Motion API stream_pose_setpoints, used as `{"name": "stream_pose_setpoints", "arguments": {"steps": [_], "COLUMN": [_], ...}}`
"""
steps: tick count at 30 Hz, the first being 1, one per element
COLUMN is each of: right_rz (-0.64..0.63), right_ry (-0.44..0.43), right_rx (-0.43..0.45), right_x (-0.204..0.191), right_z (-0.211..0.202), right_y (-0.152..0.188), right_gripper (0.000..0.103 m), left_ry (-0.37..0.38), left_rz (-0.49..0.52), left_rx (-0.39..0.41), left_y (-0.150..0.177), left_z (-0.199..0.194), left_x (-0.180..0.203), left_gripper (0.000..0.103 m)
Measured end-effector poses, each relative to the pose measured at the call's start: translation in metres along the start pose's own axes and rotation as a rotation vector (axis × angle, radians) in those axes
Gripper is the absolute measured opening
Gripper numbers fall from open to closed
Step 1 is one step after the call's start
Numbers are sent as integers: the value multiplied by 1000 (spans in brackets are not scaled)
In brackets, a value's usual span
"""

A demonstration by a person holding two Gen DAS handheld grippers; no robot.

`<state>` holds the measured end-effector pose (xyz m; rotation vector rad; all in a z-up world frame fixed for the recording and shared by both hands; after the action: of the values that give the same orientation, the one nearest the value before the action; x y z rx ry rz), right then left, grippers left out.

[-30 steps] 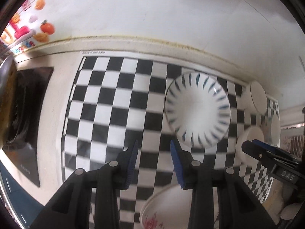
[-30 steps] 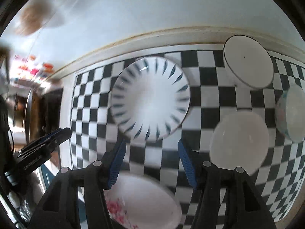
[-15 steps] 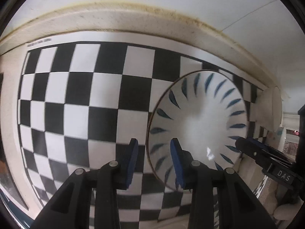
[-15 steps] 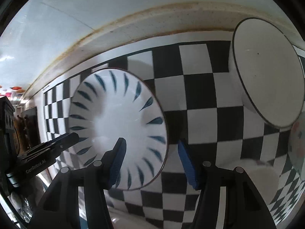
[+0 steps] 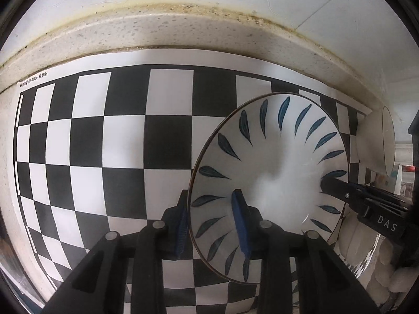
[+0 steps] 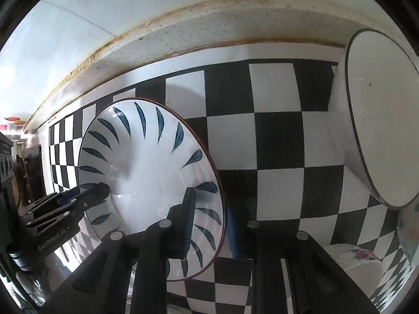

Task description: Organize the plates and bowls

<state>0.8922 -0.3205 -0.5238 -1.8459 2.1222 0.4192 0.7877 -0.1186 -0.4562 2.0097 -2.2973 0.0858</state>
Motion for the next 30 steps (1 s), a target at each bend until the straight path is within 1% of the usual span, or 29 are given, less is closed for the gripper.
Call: {"name": "stream_pose_setpoints", "arguments": {"steps": [5, 6, 13, 18, 20, 21, 22, 26, 30], "right_rz": [-17, -15, -40, -52, -60, -64, -71, -87, -93], "right_ry": [-21, -27, -36, -67, -74, -75, -78, -87, -102], "right_rx": [2, -18, 4, 17, 23, 28, 32, 47, 59], "right_x": [0, -1, -4, -6, -10, -12, -13, -13, -12], "right_z": [-3, -6, -26, -46, -54, -58, -63, -83, -100], "right_y": [5, 7, 10, 20, 25, 28, 32, 46, 68], "right_gripper": [20, 20, 19, 18, 18, 18, 18, 17, 17], "left_ry": [-20, -22, -31, -31, -32, -31, -33, -35, -41], "left_rz": [-13, -13, -15, -19, -23, -23, -24, -29, -21], "left_rx": [22, 24, 50, 74, 84, 87, 96, 116, 118], "left_y": [2, 4, 8, 17, 23, 17, 19, 32, 51], "left_z": [-6, -6, -23, -41, -51, -56, -61, -79, -92], "left_x": [1, 4, 10, 7, 7, 2, 2, 1, 2], "left_gripper": [29, 29, 29, 29, 29, 29, 29, 29, 29]}}
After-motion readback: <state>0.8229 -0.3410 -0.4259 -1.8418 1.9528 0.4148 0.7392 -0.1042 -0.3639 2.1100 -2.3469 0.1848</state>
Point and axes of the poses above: each gripper's, at about its wrist camera, not at the fingertips, and z roughly the way its jaws point, x to its right, y to its underside, the point moved 4 cm from there along z, roughly the way its jaws point, and after that the axes turned 6 degrees about -y, right-handed, at the moved point
